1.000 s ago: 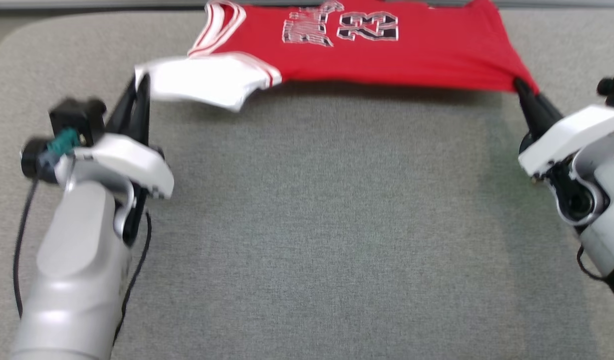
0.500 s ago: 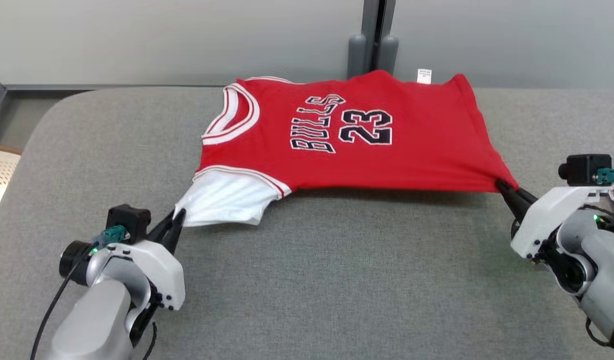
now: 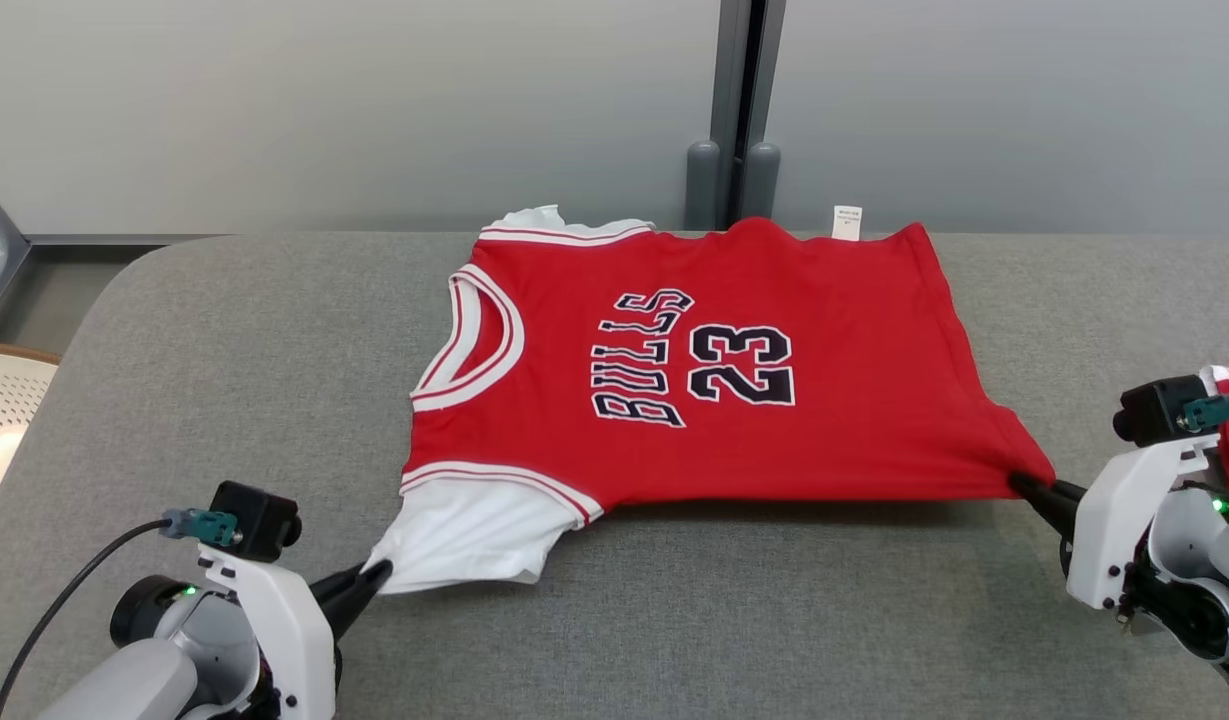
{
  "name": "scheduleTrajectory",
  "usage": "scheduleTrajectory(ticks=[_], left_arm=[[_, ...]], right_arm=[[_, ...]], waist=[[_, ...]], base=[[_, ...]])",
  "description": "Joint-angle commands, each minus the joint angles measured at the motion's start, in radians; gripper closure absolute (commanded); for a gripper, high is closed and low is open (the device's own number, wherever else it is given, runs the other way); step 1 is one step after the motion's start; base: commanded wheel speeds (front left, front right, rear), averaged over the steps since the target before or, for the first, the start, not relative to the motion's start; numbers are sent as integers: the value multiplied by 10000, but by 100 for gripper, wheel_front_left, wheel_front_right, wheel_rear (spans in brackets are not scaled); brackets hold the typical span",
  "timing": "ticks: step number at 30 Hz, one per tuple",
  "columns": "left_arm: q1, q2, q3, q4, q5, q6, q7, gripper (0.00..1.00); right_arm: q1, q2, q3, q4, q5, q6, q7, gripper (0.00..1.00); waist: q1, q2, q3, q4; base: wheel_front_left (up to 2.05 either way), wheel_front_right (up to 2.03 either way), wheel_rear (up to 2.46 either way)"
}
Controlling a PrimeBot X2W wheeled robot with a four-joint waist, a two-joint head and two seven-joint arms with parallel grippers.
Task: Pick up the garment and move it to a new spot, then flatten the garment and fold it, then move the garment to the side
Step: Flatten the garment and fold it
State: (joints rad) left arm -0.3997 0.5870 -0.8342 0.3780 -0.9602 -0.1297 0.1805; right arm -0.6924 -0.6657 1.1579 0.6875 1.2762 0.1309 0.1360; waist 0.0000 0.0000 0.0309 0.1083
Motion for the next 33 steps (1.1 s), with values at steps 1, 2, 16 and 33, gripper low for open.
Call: scheduleTrajectory(ticks=[1,2,16,33], left_arm=[[164,263,-143,-285,-354,-9,220,100],[191,460,-241,-543,-628,-9,405,100],[742,2428,-1292,-3063,-3123,-10,2580,100],[163,3207,-1216,-4241,-3125,295,3338,100]], right_arm=[[190,-224,108,-149,168,-4,175,100],[210,-348,220,-317,237,-4,287,100],[771,-1751,957,-1982,1481,-4,2950,100],[101,-2192,742,-2833,1620,-4,4406,100]], waist=[[0,0,-37,-5],[0,0,-66,-8],[0,0,-507,-224],[0,0,-266,-490]], base=[[0,0,0],[0,0,0],[0,0,0],[0,0,0]])
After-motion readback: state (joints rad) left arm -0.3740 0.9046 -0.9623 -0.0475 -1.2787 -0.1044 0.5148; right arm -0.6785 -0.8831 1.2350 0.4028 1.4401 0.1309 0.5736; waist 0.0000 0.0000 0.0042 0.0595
